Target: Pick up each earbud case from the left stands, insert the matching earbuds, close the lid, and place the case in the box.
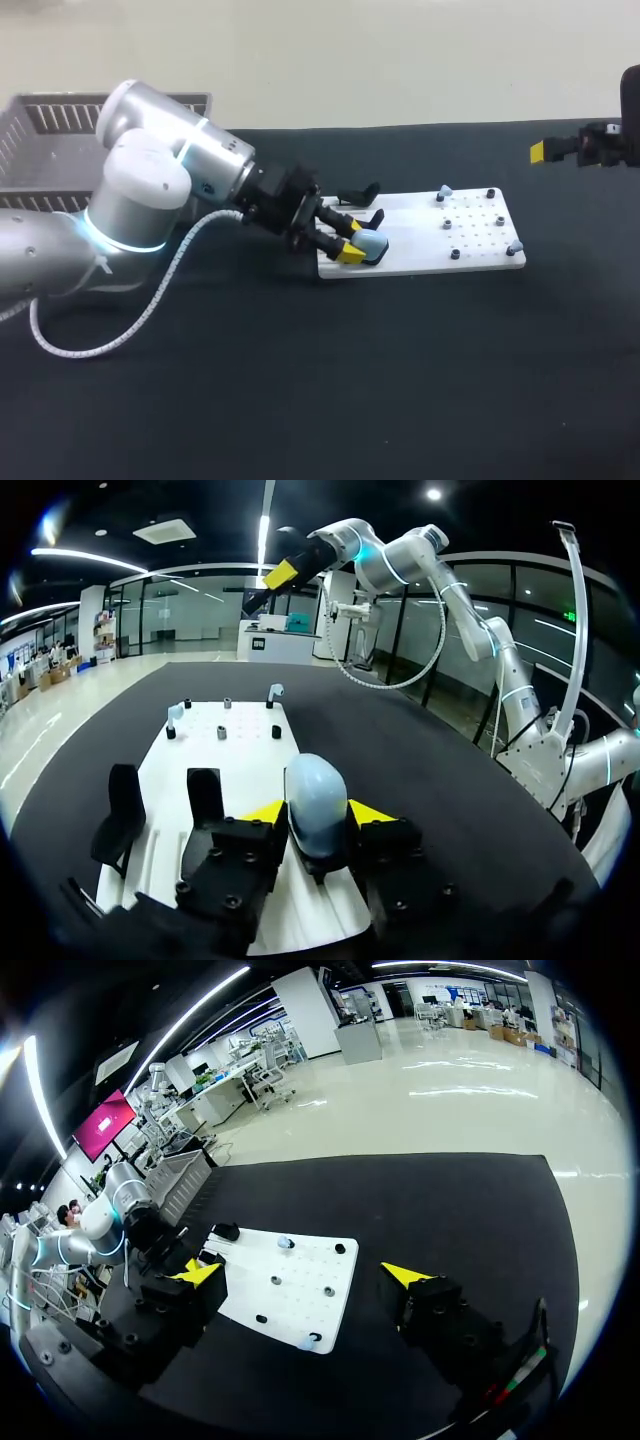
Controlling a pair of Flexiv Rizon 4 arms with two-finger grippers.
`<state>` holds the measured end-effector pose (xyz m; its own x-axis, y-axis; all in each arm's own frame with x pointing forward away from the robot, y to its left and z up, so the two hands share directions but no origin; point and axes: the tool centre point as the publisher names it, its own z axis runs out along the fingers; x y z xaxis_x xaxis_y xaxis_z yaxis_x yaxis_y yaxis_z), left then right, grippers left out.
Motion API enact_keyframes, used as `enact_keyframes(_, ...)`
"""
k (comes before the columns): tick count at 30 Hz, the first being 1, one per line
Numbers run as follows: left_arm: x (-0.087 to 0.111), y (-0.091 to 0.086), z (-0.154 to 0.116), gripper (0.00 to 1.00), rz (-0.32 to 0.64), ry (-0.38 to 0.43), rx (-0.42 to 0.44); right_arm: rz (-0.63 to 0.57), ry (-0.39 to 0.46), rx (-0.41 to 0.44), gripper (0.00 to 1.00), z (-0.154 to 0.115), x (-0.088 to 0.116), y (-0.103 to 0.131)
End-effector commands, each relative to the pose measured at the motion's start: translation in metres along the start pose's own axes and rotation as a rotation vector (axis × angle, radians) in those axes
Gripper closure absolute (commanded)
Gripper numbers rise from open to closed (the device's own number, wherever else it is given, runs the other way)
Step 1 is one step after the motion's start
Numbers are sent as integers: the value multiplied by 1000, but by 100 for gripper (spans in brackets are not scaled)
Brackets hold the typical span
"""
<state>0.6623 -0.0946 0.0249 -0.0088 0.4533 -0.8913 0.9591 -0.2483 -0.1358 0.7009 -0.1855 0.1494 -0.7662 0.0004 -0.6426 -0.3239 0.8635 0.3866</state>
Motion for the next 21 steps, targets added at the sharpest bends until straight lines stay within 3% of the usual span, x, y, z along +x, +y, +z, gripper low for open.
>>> enact_keyframes(1,2,3,1,72,-1,1,5,0,0,0,0,0,0,0)
enact_keyframes(4,2,2,1,100,-1,0,-2,0,0,0,0,0,0,0)
enact_keyframes(14,-21,-15,-25,100,69,-37,-45,0,0,0,0,0,0,0)
enact_keyframes(21,-48,-26,-62,100,74,-181,-75,0,0,0,0,0,0,0)
